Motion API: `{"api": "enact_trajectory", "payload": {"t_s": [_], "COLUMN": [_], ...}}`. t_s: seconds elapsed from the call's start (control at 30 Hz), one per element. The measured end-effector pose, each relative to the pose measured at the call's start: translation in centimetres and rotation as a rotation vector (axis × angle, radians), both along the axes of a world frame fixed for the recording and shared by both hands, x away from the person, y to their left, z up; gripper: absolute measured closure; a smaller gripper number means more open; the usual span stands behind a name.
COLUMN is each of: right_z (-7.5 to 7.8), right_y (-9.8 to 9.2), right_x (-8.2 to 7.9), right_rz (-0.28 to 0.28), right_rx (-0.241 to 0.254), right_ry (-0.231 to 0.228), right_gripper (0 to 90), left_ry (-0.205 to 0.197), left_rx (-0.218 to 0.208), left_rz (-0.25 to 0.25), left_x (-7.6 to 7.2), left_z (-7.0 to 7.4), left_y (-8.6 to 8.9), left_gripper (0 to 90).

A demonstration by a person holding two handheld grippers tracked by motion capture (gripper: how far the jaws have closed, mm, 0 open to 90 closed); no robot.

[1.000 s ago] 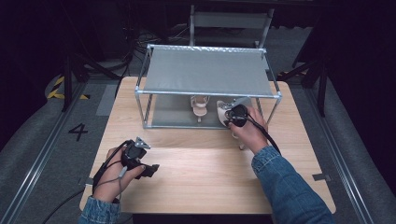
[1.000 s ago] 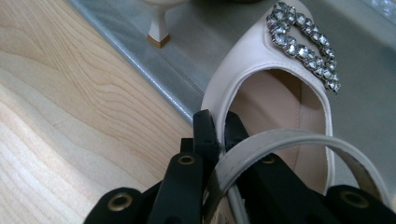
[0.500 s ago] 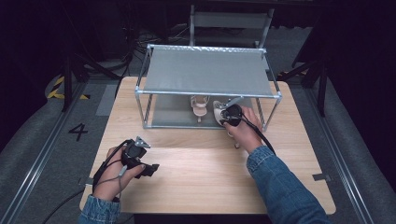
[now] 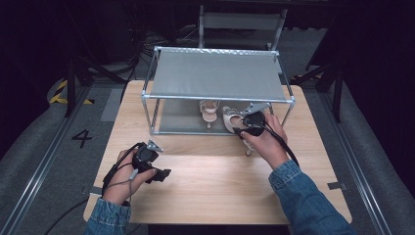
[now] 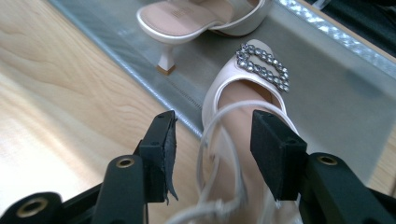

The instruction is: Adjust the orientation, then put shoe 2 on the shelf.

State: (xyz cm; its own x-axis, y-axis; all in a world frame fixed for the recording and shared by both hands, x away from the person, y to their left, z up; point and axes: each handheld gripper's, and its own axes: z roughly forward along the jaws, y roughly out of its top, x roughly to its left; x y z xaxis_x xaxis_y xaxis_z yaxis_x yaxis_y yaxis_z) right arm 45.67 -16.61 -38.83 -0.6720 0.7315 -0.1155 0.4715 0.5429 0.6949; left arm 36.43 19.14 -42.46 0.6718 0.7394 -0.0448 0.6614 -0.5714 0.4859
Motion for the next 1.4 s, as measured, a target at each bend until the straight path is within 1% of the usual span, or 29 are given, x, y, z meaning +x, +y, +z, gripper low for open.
{"api": "enact_trajectory", "payload": {"t_s": [0.07, 0.13, 0.17, 0.27, 0.37, 0.4, 0.57, 0.6, 0.63, 0.67, 0.7, 0.83, 0.87, 0.93, 1.0, 1.03, 1.13, 1.23, 1.27, 1.33, 1.4], "right_z": [0.5, 0.8, 0.9, 1.0, 1.0, 1.0, 0.5, 0.3, 0.1, -0.1, -0.1, -0.6, -0.9, -1.5, -2.2, -2.6, -3.7, -4.9, -5.2, -5.8, -6.0], "right_y": [-0.9, -1.6, -2.1, -3.4, -4.5, -4.5, -6.4, -6.5, -6.5, -6.4, -6.4, -6.2, -6.1, -6.1, -6.0, -5.9, -5.7, -5.5, -5.4, -5.4, -5.4], "right_x": [-1.0, -1.8, -2.4, -3.8, -4.8, -4.8, -6.1, -6.1, -6.2, -6.4, -6.5, -6.6, -6.5, -6.2, -6.0, -5.8, -5.4, -4.9, -4.8, -4.5, -4.3], "right_rz": [-0.005, -0.013, -0.022, -0.049, -0.075, -0.075, -0.107, -0.111, -0.104, -0.099, -0.095, -0.095, -0.099, -0.105, -0.111, -0.116, -0.109, -0.102, -0.102, -0.108, -0.111], "right_rx": [0.025, 0.034, 0.046, 0.064, 0.078, 0.078, 0.098, 0.087, 0.066, 0.053, 0.053, 0.039, 0.028, 0.01, -0.009, -0.011, -0.007, -0.018, -0.014, 0.003, 0.007], "right_ry": [0.001, 0.0, 0.0, 0.015, 0.032, 0.032, 0.094, 0.11, 0.127, 0.148, 0.167, 0.21, 0.221, 0.247, 0.262, 0.266, 0.263, 0.266, 0.274, 0.269, 0.265], "right_gripper": [51.8, 52.0, 52.2, 52.5, 52.7, 52.7, 54.6, 54.5, 54.4, 54.6, 55.2, 55.2, 55.2, 55.0, 55.3, 55.9, 60.9, 63.3, 64.4, 66.9, 67.4], "left_ry": [-0.008, -0.01, -0.004, 0.004, 0.005, 0.005, 0.005, 0.006, 0.001, 0.006, 0.004, 0.0, 0.002, 0.002, 0.003, 0.002, 0.007, 0.006, 0.004, 0.003, 0.004], "left_rx": [0.0, 0.0, -0.004, 0.008, 0.004, 0.004, 0.002, 0.004, 0.002, 0.001, -0.004, 0.0, -0.002, 0.001, 0.003, 0.005, 0.002, 0.0, 0.004, 0.004, 0.003], "left_rz": [0.001, -0.002, -0.001, -0.003, -0.003, -0.003, -0.003, -0.004, 0.0, 0.005, 0.007, 0.011, 0.015, 0.008, 0.007, 0.003, 0.006, 0.014, 0.017, 0.015, 0.025], "left_x": [0.3, 0.6, 0.7, 1.0, 1.1, 1.1, 1.2, 1.2, 1.2, 1.2, 1.2, 1.1, 1.0, 1.0, 0.9, 0.9, 0.8, 0.7, 0.6, 0.5, 0.3], "left_z": [0.1, 0.2, 0.1, 0.0, 0.1, 0.1, 0.1, 0.1, 0.1, 0.1, 0.1, 0.2, 0.2, 0.2, 0.1, 0.1, 0.0, 0.0, 0.0, 0.0, 0.0], "left_y": [-0.2, -0.3, -0.4, -0.5, -0.7, -0.7, -0.7, -0.7, -0.6, -0.5, -0.5, -0.3, -0.3, -0.2, -0.3, -0.3, -0.3, -0.1, 0.0, 0.1, 0.3], "left_gripper": [20.3, 19.9, 19.7, 19.7, 19.7, 19.7, 19.7, 19.7, 19.6, 19.7, 19.7, 19.6, 19.7, 19.7, 19.7, 19.6, 19.7, 19.7, 19.7, 19.7, 19.7]}}
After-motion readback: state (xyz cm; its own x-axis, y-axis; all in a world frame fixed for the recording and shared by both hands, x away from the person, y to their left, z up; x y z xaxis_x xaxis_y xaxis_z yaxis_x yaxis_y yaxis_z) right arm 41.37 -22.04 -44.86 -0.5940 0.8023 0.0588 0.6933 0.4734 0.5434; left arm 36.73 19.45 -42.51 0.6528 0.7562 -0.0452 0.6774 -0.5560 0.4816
